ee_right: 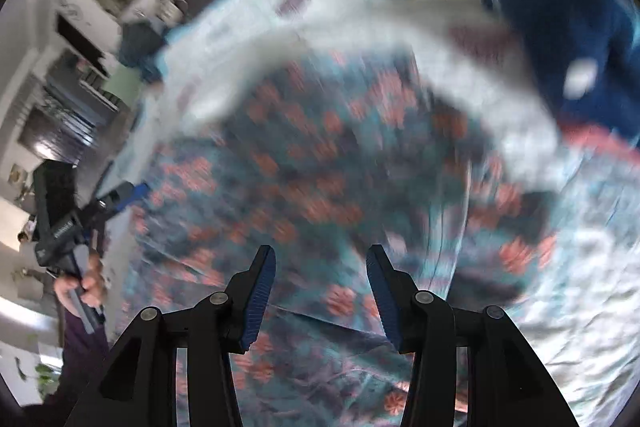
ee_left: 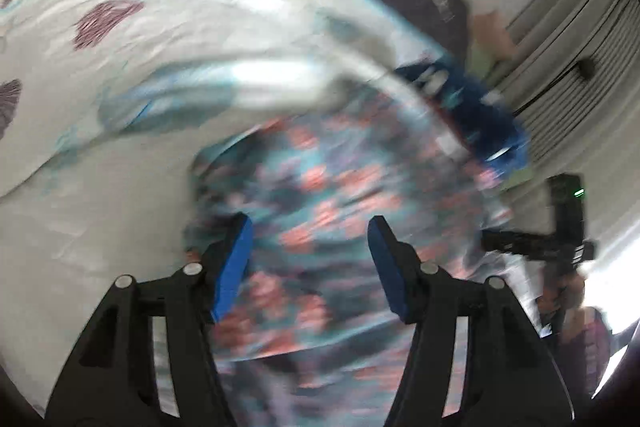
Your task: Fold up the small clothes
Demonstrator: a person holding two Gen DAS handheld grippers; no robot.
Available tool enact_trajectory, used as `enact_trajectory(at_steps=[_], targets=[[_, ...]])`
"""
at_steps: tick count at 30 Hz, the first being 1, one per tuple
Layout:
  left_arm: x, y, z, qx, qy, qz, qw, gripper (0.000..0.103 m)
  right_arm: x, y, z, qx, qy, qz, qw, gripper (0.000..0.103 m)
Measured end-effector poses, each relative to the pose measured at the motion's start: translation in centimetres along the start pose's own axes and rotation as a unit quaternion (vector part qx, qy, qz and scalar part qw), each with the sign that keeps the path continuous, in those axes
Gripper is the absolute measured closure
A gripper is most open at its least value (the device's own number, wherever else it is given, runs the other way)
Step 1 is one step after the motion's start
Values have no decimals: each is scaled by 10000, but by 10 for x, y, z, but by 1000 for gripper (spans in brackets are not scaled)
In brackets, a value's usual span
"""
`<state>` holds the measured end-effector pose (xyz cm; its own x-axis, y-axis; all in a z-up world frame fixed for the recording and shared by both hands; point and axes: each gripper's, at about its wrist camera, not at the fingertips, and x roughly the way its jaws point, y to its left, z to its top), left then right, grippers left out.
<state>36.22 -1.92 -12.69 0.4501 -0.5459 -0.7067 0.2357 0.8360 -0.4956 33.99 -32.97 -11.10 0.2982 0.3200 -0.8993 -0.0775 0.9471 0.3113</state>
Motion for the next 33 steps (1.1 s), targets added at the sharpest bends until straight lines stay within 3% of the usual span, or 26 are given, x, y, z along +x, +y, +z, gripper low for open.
enact_trajectory(at_steps=[1, 3, 5, 6, 7, 11, 14, 16, 19, 21, 22, 24, 27, 29, 30, 31, 33], targets=[[2, 1, -6, 65, -54, -30, 10000, 46, 9, -6, -6, -88, 83, -176, 9998, 58], [-7, -2, -13, 269, -108, 53, 9996, 46, 4, -14, -17, -235, -152, 20, 9996, 59], [-18, -4, -16, 306, -69, 128, 9994, 46, -6, -28, -23, 1, -143, 82, 9999, 59], [-22, -4, -16, 287, -68, 170, 9994, 46, -12, -34, -27, 47, -132, -75, 9999, 59], [-26, -4, -16, 266, -54, 240, 9993, 46, -16, -40, -30, 31, -67, -488, 9988, 58], [-41, 9, -15, 185, -214, 255, 9993, 41, -36, -46, -40, 280, -30, -601, 9978, 57], [-44, 17, -13, 61, -334, 346, 9988, 39, -58, -16, -31, -70, -225, -996, 9948, 56], [-42, 20, -14, -8, -316, 301, 9990, 39, -72, 15, -15, -433, -394, -1034, 9929, 53], [-26, 24, -19, -166, -40, -317, 9994, 39, -80, 83, 15, -1299, -376, -775, 9878, 37], [-21, 27, -23, -293, -218, -629, 9973, 39, -68, 145, 32, -2241, -119, -778, 9714, 35], [-21, 29, -25, -341, -291, -720, 9964, 39, -60, 180, 40, -2783, -1, -766, 9574, 35], [-22, 37, -28, -624, -463, -985, 9921, 40, -44, 229, 58, -3410, 56, -834, 9364, 35], [-23, 46, -35, -970, -616, -1279, 9851, 50, 0, 296, 86, -4248, 421, -937, 8994, 36], [-25, 47, -36, -1015, -670, -1270, 9844, 54, 39, 337, 92, -4980, 695, -1252, 8553, 38], [-25, 47, -36, -1012, -696, -1303, 9838, 54, 48, 346, 87, -5186, 775, -1402, 8399, 42], [-24, 46, -37, -994, -714, -1294, 9840, 54, 74, 361, 85, -5511, 985, -1702, 8109, 49], [-23, 45, -37, -958, -736, -1279, 9844, 54, 105, 372, 85, -5801, 1434, -1806, 7812, 63]])
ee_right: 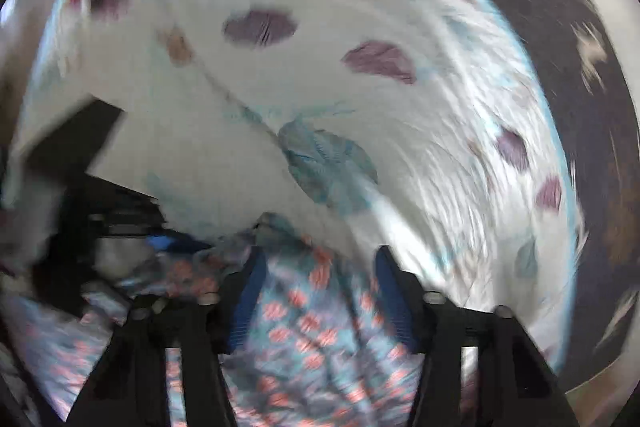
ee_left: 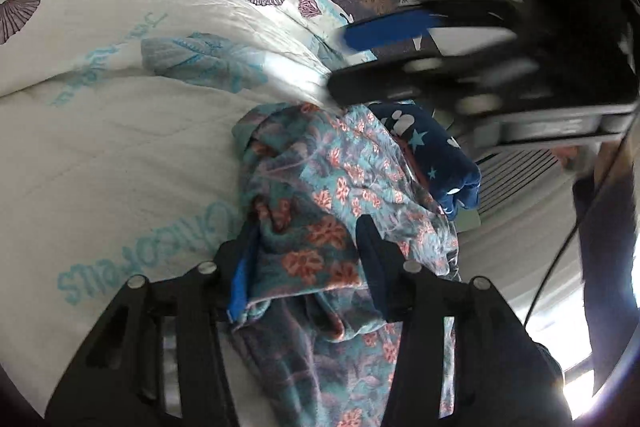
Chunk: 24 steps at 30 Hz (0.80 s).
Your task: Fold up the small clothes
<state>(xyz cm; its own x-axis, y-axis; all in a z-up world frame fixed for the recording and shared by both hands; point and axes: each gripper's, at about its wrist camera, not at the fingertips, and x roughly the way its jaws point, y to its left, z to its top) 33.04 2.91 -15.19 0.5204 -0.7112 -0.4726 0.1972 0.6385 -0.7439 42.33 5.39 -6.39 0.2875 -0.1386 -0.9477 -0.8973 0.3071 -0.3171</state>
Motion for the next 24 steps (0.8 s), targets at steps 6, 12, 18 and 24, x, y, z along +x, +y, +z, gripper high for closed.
enact_trajectory(at_steps=[6, 12, 18, 24], targets=[[-1, 6, 0, -120, -46, -204, 9997, 54, 50, 16, 27, -859, 930, 37, 9920, 70], [-2, 6, -3, -110, -72, -255, 9996, 54, 67, 21, 35, -1028, 1275, 321, 9860, 69], [-4, 13, -4, -215, -110, -454, 9987, 60, 57, 19, 39, -873, 1125, 460, 9887, 100], [-5, 11, -4, -121, -112, -559, 9983, 62, 44, -5, 41, -379, 988, 770, 9914, 99]])
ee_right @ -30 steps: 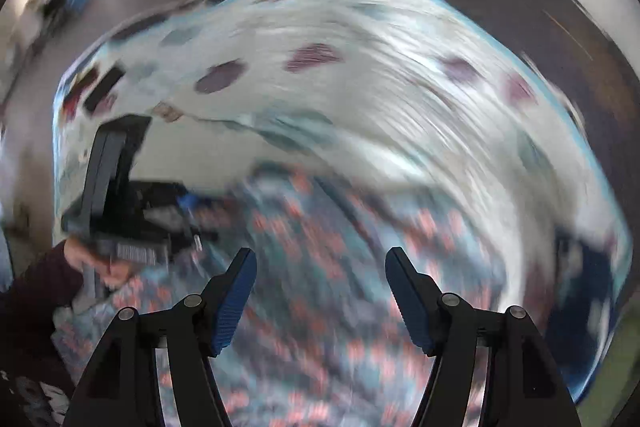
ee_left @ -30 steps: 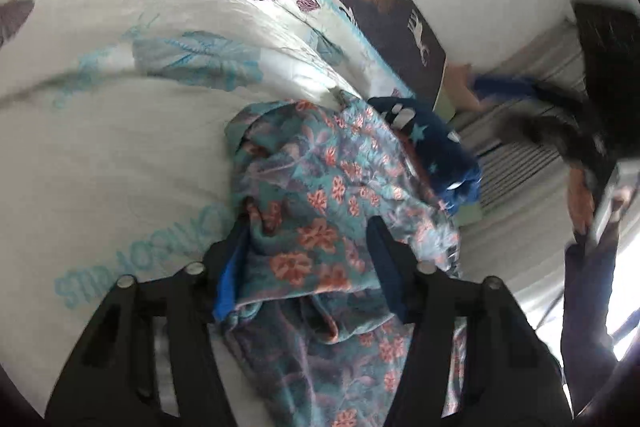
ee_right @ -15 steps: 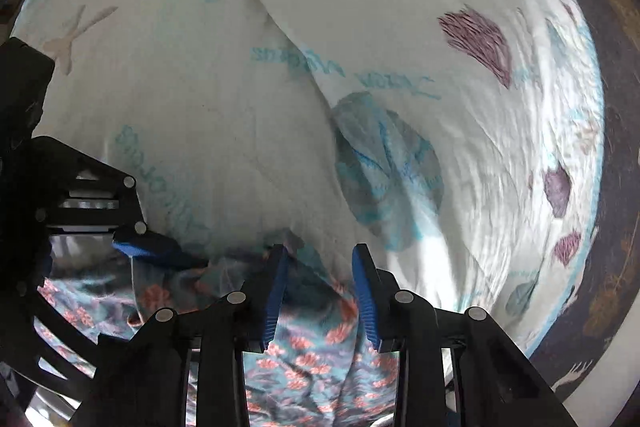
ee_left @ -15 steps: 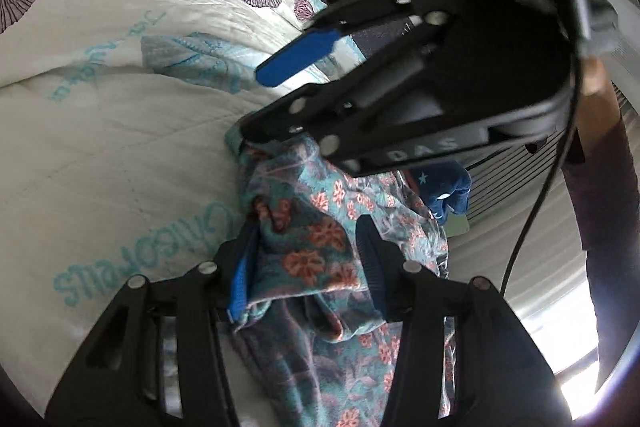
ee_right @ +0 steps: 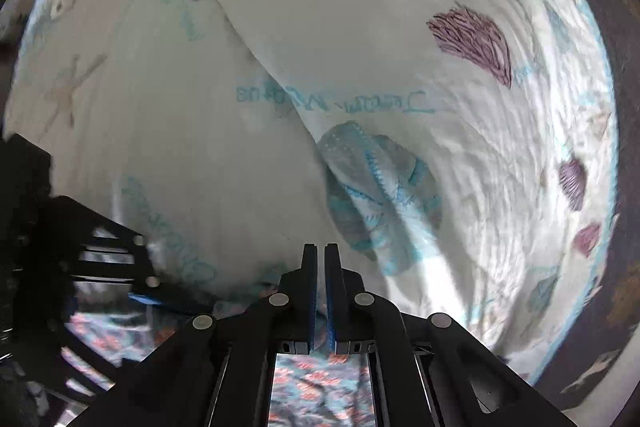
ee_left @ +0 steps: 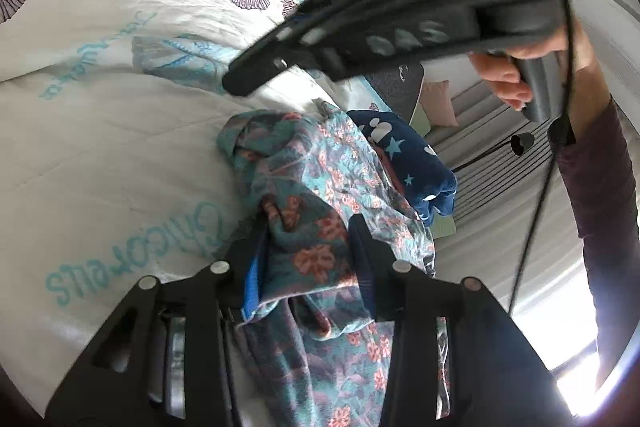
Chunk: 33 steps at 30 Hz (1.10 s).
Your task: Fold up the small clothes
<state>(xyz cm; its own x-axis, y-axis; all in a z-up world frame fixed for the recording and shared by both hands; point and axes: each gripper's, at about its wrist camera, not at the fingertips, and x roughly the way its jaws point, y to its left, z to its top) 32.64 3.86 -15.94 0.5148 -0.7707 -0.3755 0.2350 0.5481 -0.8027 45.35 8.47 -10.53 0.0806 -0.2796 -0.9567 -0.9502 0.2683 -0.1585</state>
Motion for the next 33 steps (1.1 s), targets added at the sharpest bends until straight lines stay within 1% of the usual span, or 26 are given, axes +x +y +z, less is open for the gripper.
enact_trajectory(at_steps=[1, 2, 3, 4, 5, 6, 8, 9, 10, 11, 12, 14, 17, 19, 23, 24, 27, 28, 30, 33], targets=[[-1, 0, 0, 10, -9, -49, 10000, 62, -1, 6, -2, -146, 105, 129, 9998, 94], [-1, -1, 0, 30, -17, -82, 10000, 62, 0, 11, -3, -300, 178, 131, 9993, 86], [0, -2, 0, 53, -15, -88, 9999, 62, 2, 21, -4, -508, 268, 14, 9983, 60], [0, -3, 0, 80, -6, -77, 9999, 62, 5, 28, -4, -717, 361, -216, 9965, 32], [1, -3, -1, 100, 4, -59, 9999, 62, 9, 33, -2, -860, 442, -392, 9945, 28], [1, -3, -1, 112, 3, -65, 9999, 62, 12, 34, 1, -876, 523, -453, 9937, 29], [0, -2, 0, 104, -1, -93, 9999, 62, 17, 35, 5, -863, 648, -499, 9929, 33], [0, -1, -1, 92, 1, -98, 9999, 62, 18, 38, 8, -917, 691, -571, 9917, 54], [1, 0, 0, 70, 7, -109, 9999, 62, 23, 39, 10, -954, 818, -527, 9907, 88], [1, 2, 0, 44, 18, -131, 9999, 62, 26, 36, 10, -928, 890, -463, 9906, 97], [1, 3, 0, 23, 19, -139, 9999, 62, 29, 35, 9, -946, 944, -465, 9899, 96], [2, 4, 1, 19, 21, -152, 9999, 62, 30, 37, 7, -991, 924, -500, 9895, 97], [2, 4, 1, 77, 17, -141, 9999, 62, 22, 30, 7, -760, 704, -500, 9934, 98], [2, 4, 1, 111, 7, -150, 9998, 62, 15, 20, 8, -494, 570, -424, 9963, 98], [2, 4, 1, 114, 4, -146, 9998, 62, 11, 10, 7, -192, 493, -545, 9971, 98], [2, 4, 1, 114, 4, -143, 9998, 62, 11, 5, 8, -55, 500, -516, 9974, 98], [2, 4, 0, 117, 22, -164, 9998, 62, 11, -8, 10, 227, 365, -590, 9973, 98], [2, 4, 0, 123, 31, -165, 9998, 62, 11, -15, 11, 332, 278, -679, 9968, 98], [2, 4, 1, 110, 36, -165, 9998, 62, 8, -22, 14, 540, 216, -810, 9950, 95], [2, 11, 2, -57, 64, -182, 9998, 62, 5, -38, 13, 920, 193, -942, 9911, 93]])
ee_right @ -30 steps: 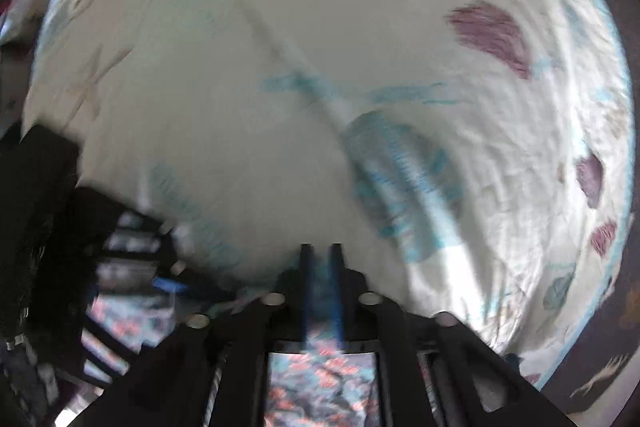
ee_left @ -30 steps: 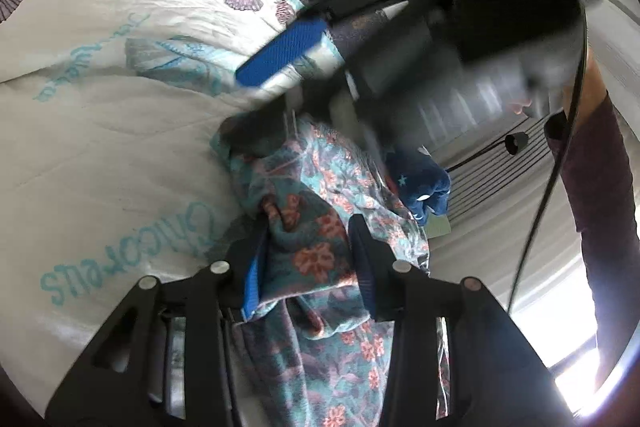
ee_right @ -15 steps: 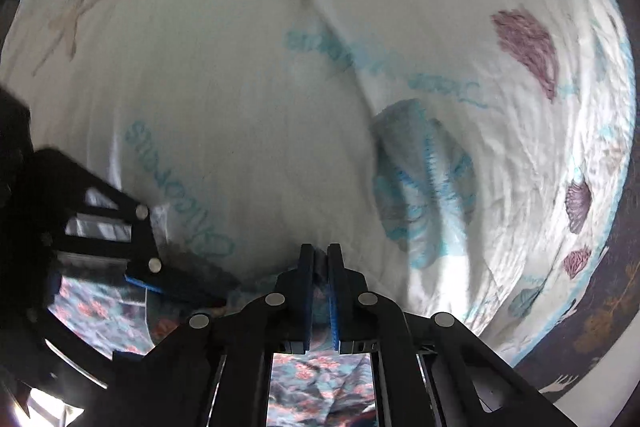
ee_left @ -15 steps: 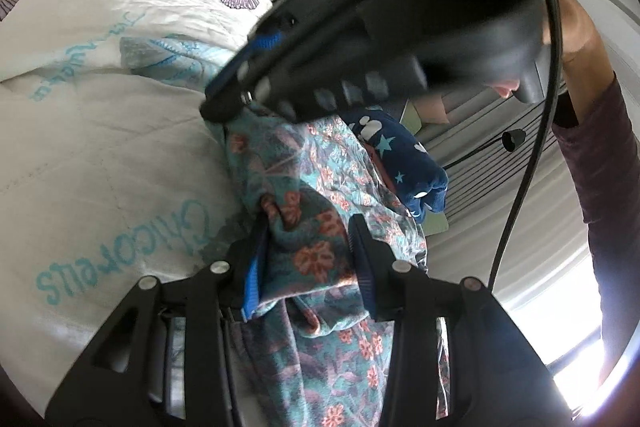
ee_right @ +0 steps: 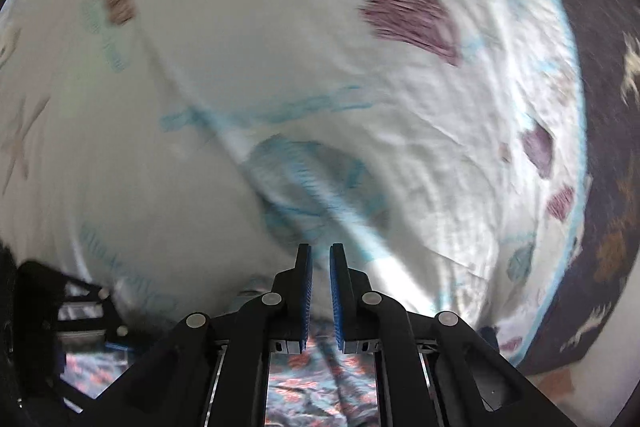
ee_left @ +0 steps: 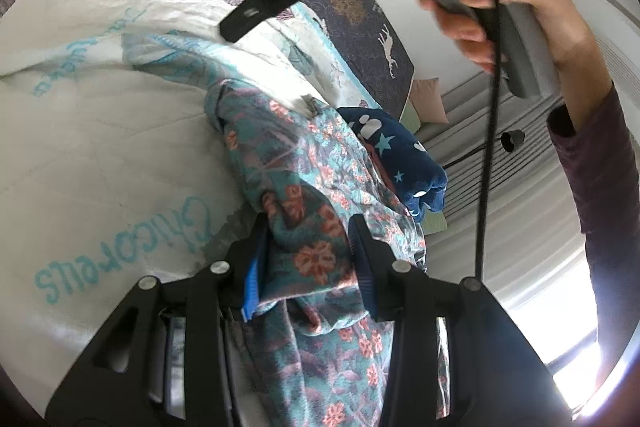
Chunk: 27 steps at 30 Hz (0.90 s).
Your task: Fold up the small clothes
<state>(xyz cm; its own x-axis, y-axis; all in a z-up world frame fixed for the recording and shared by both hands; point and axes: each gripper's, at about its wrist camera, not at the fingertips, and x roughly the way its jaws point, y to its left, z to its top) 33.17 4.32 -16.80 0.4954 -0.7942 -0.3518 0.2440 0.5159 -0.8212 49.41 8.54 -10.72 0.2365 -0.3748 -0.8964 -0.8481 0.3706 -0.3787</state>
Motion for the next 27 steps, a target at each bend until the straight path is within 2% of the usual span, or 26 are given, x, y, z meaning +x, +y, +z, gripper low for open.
enact_trajectory(at_steps=[2, 3, 4, 6, 7, 8, 11, 12, 13, 14, 15, 17, 20, 22, 23, 26, 27], targets=[[-2, 6, 1, -164, -46, -70, 9998, 62, -7, 0, -8, -28, -100, 467, 9989, 89], [-4, 9, 2, -228, -72, -76, 9997, 62, -13, 7, -14, -228, -171, 928, 9953, 84], [-5, 10, 2, -280, -90, -48, 9996, 62, -17, 14, -20, -371, -201, 1120, 9928, 78], [-5, 10, 1, -293, -89, 21, 9995, 62, -19, 27, -26, -504, -196, 1311, 9899, 76], [-4, 8, 1, -239, -75, 78, 9997, 62, -13, 32, -26, -502, -126, 1270, 9906, 76], [-2, 5, 0, -162, -53, 155, 9997, 62, -9, 37, -24, -523, -66, 1178, 9916, 76], [0, -1, -1, -22, -5, 254, 9997, 62, 5, 62, -13, -875, 27, 101, 9961, 76], [0, 0, 0, -33, -2, 245, 9997, 62, 7, 76, -10, -1280, -47, -567, 9901, 72], [0, 2, 0, -68, -1, 211, 9998, 62, 6, 87, -10, -1604, -96, -896, 9829, 58], [-1, 4, 0, -115, -8, 160, 9998, 62, 6, 96, -11, -1906, -103, -1091, 9755, 48], [-1, 5, 0, -148, -16, 127, 9998, 62, 5, 103, -12, -2132, -4, -1087, 9709, 36], [-2, 6, 0, -166, -23, 110, 9998, 62, 5, 102, -11, -2208, 231, -800, 9718, 35], [-1, 4, 0, -133, -18, 131, 9998, 62, 6, 92, -5, -2072, 535, -662, 9746, 42], [-2, 5, 0, -155, -18, 103, 9998, 62, 12, 82, -5, -1943, 766, -438, 9770, 86], [-1, 5, 1, -167, -18, 88, 9998, 62, 14, 77, -5, -1905, 857, -269, 9776, 91], [0, 7, 1, -181, -18, 61, 9998, 62, 20, 71, -11, -1892, 919, 49, 9776, 94], [0, 7, 1, -176, -18, 63, 9998, 62, 17, 69, -9, -1840, 900, 140, 9787, 97]])
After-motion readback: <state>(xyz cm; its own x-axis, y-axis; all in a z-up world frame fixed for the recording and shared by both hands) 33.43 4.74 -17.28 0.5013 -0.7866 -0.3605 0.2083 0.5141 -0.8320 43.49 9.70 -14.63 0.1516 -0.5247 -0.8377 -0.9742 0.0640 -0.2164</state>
